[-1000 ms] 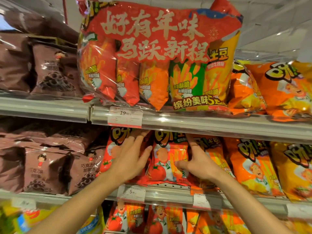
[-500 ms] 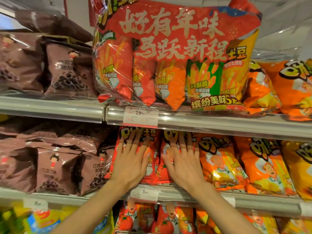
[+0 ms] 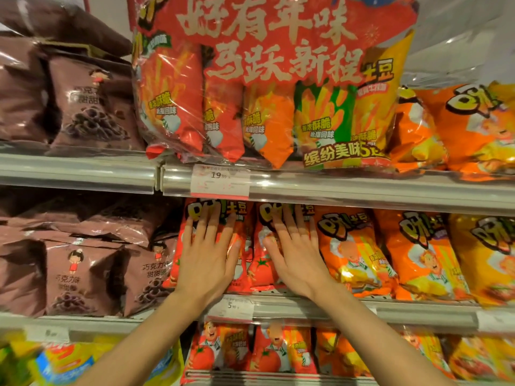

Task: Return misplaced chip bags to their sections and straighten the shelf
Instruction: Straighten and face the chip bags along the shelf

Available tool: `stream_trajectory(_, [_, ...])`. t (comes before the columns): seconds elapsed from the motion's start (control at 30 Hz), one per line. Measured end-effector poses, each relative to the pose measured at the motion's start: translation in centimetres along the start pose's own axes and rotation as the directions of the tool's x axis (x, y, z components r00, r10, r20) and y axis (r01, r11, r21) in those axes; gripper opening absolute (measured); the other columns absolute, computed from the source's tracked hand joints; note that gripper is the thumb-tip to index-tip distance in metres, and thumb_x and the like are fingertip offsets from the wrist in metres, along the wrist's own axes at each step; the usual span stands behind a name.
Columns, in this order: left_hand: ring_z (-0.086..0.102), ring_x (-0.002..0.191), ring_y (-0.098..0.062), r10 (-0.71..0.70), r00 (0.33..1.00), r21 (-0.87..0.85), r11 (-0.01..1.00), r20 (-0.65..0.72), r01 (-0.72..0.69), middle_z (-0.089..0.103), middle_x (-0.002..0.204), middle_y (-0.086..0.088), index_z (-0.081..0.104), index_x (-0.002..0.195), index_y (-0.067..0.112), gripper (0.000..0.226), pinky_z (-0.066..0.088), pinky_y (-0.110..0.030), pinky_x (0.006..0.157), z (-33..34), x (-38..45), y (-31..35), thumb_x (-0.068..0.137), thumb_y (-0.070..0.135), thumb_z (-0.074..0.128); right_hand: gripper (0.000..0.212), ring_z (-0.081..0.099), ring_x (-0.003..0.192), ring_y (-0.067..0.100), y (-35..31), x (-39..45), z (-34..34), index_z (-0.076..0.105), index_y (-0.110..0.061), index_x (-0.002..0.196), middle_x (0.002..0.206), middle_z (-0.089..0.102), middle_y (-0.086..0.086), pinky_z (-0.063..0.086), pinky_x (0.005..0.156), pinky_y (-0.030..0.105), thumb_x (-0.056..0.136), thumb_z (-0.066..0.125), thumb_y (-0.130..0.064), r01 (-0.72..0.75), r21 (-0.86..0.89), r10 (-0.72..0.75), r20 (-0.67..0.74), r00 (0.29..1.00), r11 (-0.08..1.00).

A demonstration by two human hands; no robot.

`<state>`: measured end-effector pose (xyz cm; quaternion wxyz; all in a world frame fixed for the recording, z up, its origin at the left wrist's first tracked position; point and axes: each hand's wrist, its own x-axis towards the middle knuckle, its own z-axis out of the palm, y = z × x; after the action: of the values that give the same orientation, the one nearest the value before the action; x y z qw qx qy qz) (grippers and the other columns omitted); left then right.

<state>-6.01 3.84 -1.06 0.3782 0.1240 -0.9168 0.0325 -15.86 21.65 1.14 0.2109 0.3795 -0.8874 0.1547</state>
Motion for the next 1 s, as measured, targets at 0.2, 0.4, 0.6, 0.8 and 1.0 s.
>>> stream_trajectory(0.2, [0.05,0.111,-0.018,-0.012,0.998,-0.413,0.91,-0.056,-0.013,0.05,0.121,-0.002,0.054,0.133,0.017,0.042,0.046,-0.034,0.091,-1.4,0.2,7.2,0.099,0.039,0.046,0.05,0.059,0.1,0.044,5.5,-1.1,-5.5,0.059,0.003,0.113,0.101,0.066,0.028,0.044,0.09,0.045,0.098,0.05,-0.044,-0.197,0.049,0.203,-0.168,0.965,0.979])
stream_trajectory(0.4, [0.049,0.121,-0.013,0.007,0.989,-0.64,0.763,0.148,0.09,0.049,0.126,0.0,0.054,0.134,0.02,0.045,0.03,-0.015,0.101,-0.1,2.0,16.9,0.091,0.033,0.058,0.048,0.059,0.112,0.04,13.6,-3.1,-9.4,0.052,-0.002,0.121,0.119,0.06,0.026,0.045,0.087,0.039,0.095,0.054,-0.042,-0.353,0.004,0.349,0.134,0.928,0.936])
stream_trajectory(0.6, [0.032,0.144,-0.026,-0.038,0.878,-0.578,0.739,0.477,0.347,0.03,0.155,-0.008,0.02,0.154,0.022,0.073,0.028,-0.031,0.116,2.6,4.1,21.3,0.094,0.033,0.061,0.078,0.051,0.127,0.032,17.6,-4.4,-9.6,0.026,-0.013,0.15,0.14,0.049,0.016,0.042,0.095,0.031,0.09,0.059,-0.051,-0.314,0.044,0.289,0.29,0.913,0.948])
stream_trajectory(0.8, [0.044,0.131,-0.017,-0.095,0.811,-0.613,0.605,0.577,0.508,0.045,0.136,0.003,0.034,0.143,0.023,0.072,0.038,-0.031,0.108,3.3,6.0,21.6,0.083,0.032,0.073,0.095,0.05,0.129,0.028,19.7,-3.4,-9.6,0.021,-0.013,0.153,0.145,0.048,0.012,0.044,0.103,0.034,0.083,0.066,-0.06,-0.319,0.106,0.241,0.45,0.86,0.942])
stream_trajectory(1.0, [0.036,0.139,-0.017,-0.054,0.844,-0.672,0.579,0.534,0.462,0.037,0.15,0.0,0.027,0.153,0.023,0.097,0.037,-0.04,0.115,3.3,6.4,21.1,0.075,0.032,0.084,0.105,0.041,0.135,0.021,19.6,-2.6,-10.2,0.013,-0.016,0.156,0.153,0.038,0.005,0.039,0.097,0.024,0.079,0.077,-0.048,-0.365,0.319,0.174,0.496,0.851,0.875])
